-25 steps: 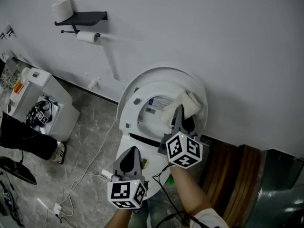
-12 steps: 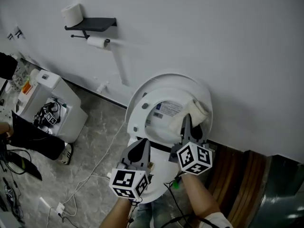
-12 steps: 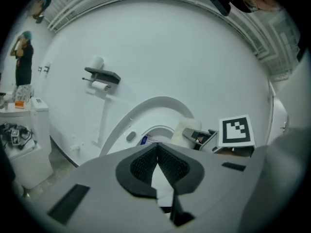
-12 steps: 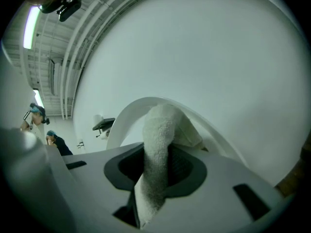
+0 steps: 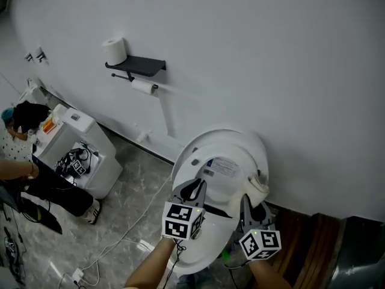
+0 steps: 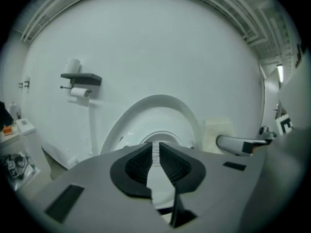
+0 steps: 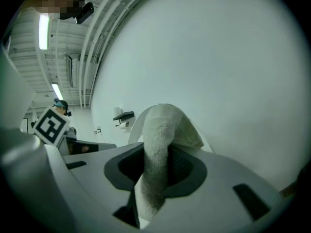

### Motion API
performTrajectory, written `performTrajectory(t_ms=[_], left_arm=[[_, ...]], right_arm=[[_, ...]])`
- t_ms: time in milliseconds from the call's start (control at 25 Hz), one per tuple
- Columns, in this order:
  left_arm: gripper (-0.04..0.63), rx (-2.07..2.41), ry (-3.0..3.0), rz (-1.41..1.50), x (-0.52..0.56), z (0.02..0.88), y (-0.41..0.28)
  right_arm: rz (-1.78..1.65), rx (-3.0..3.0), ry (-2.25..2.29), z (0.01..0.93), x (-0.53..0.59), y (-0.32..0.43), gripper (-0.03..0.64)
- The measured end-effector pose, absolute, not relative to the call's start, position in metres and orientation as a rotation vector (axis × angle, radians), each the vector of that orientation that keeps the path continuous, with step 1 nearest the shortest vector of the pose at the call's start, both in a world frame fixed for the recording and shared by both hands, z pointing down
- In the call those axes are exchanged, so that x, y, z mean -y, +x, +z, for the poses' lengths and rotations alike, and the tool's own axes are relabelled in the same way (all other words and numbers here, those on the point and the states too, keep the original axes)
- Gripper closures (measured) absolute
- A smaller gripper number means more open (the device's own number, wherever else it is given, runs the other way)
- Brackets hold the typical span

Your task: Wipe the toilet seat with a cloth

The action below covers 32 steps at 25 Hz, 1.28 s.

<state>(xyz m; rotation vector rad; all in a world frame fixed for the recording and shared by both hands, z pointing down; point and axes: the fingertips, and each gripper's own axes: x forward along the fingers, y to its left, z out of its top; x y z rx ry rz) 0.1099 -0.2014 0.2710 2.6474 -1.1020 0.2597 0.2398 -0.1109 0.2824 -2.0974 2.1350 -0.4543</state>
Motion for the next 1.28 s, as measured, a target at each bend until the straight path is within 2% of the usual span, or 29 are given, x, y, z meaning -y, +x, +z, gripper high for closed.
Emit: performTrajectory(t_ms=[200,280,400,520,760,1280], left_arm=[[0.551,1.117,2.686,0.259,0.229,0.255,0.126],[0.508,1.134,2.752,0.282,0.243,0.250,0.135],[0.292,1.076,2.849,0.382,0.256,0.254,0.154],[0.241,0.999,2.904,0.520,0.267,0.268,0.166],[0.222,0.905,2.970,0.740,0.295,0.283,0.178],[0.224,0.760,2.919,0.829,0.305,0.290,0.200]], right_arm=[[-0.505,-2.099,-2.089,0.273,0.088,0.241,0.517],[-0.514,-2.084,-2.078,0.270,0.081,0.243,0.517],[-0.534,-2.061,-2.067,0.270,0.069,0.248,0.517],[-0.574,-2.035,-2.081,0.272,0.061,0.255,0.517],[-0.618,-1.978,-2.075,0.280,0.051,0.268,0.517],[-0.634,-1.878,-2.051,0.275,0.045,0.281,0.517]])
